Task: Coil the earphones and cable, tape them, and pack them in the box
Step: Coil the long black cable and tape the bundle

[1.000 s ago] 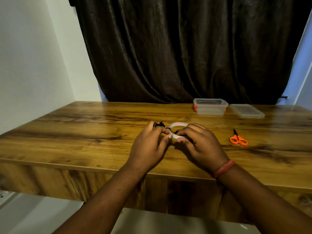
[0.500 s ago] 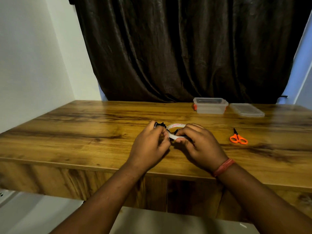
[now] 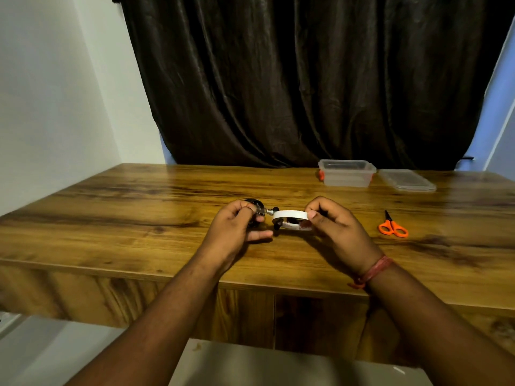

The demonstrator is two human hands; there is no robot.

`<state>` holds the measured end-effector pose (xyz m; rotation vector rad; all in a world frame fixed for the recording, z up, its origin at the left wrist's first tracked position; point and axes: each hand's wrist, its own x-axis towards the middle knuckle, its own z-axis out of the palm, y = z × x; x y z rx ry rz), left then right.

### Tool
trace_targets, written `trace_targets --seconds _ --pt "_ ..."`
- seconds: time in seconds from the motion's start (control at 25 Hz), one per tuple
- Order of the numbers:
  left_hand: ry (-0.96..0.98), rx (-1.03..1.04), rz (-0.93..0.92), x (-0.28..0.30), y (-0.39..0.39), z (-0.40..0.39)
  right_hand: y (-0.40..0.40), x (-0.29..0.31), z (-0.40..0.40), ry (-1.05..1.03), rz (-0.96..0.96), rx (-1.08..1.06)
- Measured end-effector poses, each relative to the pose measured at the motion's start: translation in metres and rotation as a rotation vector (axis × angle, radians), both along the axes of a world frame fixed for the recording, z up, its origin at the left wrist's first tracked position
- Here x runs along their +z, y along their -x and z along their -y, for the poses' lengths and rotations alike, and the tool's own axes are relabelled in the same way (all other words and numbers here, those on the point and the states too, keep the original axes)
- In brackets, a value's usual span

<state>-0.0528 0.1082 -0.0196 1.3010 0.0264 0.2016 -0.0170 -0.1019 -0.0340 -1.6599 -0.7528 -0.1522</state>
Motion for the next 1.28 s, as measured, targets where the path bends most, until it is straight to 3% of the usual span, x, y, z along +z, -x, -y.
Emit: trace_targets --seconds 0.28,0.44,0.68,1.0,1.28 --pt "0.240 -0.057 0.006 0.008 0.006 -0.002 -0.003 -0.001 0.001 -0.052 -0.089 0.072" --pt "0.179 0.051 -0.043 0.003 -0.002 -0.003 -0.003 -0.004 -0.003 -0.036 -0.210 0.136" --pt "0.010 0.053 -0.100 -0.001 -0.005 -0.003 0.000 0.007 -0.001 -0.317 -0.433 0.289" --pt "0.169 -0.018 0.005 0.003 -0.001 -0.002 -0.003 0.002 0.001 -0.232 -0.312 0.292" --pt "0.266 -0.076 0.080 0.005 0.002 -0.005 -0.005 -0.001 0.003 -0.230 -0.388 0.271"
